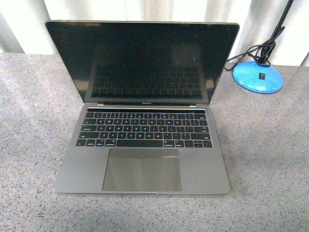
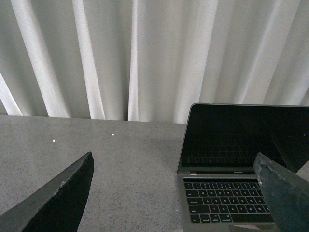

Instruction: Close laptop

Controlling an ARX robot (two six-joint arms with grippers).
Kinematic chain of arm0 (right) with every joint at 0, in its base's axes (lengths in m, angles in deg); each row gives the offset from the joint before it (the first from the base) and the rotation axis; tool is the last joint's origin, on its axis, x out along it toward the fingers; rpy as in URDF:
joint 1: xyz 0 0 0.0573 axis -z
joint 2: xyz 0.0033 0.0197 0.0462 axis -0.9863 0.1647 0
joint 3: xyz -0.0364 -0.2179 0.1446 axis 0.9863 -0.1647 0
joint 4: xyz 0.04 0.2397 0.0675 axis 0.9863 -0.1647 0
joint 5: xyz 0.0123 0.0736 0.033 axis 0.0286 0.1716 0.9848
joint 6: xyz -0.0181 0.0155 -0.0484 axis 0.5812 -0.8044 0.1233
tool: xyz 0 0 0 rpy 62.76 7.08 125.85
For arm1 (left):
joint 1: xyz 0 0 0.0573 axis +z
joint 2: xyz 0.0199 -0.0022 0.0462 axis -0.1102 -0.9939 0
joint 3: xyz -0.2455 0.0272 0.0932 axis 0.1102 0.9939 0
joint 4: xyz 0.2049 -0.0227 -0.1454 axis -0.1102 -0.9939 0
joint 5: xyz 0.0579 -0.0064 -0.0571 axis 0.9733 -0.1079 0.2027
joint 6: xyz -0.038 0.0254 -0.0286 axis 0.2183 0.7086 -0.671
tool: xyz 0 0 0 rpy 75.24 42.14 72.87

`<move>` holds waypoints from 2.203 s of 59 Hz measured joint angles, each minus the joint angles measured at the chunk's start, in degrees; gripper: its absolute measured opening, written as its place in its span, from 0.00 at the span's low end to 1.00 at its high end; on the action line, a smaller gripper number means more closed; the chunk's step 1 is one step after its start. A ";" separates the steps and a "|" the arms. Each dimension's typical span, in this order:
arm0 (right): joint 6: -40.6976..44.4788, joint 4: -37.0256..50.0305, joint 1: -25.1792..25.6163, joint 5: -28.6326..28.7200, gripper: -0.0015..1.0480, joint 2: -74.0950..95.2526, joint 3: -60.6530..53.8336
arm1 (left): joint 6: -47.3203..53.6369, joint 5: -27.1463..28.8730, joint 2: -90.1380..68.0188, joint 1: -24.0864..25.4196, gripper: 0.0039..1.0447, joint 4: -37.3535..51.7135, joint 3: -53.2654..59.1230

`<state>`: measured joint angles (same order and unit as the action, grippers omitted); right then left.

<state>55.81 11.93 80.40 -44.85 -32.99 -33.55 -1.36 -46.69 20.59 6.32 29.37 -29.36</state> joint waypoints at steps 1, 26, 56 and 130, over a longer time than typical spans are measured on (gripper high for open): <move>0.00 0.00 0.00 0.00 0.90 0.00 0.00 | 0.00 0.00 0.00 0.00 0.94 0.00 0.00; 0.00 0.00 0.00 0.00 0.90 0.00 0.00 | 0.00 0.00 0.00 0.00 0.94 0.00 0.00; 0.00 0.00 0.00 0.00 0.90 0.00 0.00 | 0.00 0.00 0.00 0.00 0.94 0.00 0.00; 33.79 13.07 -2.80 20.70 0.90 92.11 51.54 | 13.18 4.59 -87.76 -4.94 0.94 40.22 -42.23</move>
<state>89.61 25.00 77.60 -24.15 59.12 17.98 11.82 -42.10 -67.16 1.38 69.58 -71.59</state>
